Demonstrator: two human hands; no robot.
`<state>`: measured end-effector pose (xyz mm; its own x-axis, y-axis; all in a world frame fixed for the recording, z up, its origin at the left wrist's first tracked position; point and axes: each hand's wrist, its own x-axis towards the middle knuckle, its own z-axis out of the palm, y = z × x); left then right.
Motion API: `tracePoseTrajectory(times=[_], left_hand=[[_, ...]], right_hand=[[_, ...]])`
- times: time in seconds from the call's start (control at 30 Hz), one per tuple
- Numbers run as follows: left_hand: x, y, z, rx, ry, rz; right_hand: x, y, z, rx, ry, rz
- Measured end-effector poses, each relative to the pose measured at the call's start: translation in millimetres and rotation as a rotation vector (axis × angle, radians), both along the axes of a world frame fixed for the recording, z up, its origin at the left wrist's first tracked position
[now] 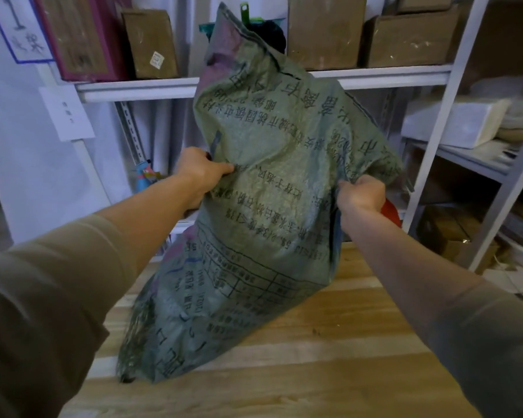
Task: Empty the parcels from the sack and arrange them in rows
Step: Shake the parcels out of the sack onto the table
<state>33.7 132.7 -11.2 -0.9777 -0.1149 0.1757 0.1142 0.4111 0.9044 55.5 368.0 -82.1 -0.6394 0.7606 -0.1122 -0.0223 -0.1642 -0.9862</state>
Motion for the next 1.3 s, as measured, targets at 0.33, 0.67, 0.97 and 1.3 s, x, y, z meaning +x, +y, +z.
tracePoseTrajectory(times=[0.33,0.67,0.97,1.3], left_hand=[[-28,-2,-5,0.399,0.186,0.121],[-67,-18,10,0.477,0.245,0.110],[-71,-14,16,0.648,0.264,0.177],[-67,3,26,0.657,0.366,0.309]], right_hand=[[-20,-29,42,-0.074,0.157,-0.044],[-41,-46,77,0.308,0.229,-0.133],[-54,-45,107,0.377,0.263,-0.029],[-74,-34,126,0.282,0.368,0.020]])
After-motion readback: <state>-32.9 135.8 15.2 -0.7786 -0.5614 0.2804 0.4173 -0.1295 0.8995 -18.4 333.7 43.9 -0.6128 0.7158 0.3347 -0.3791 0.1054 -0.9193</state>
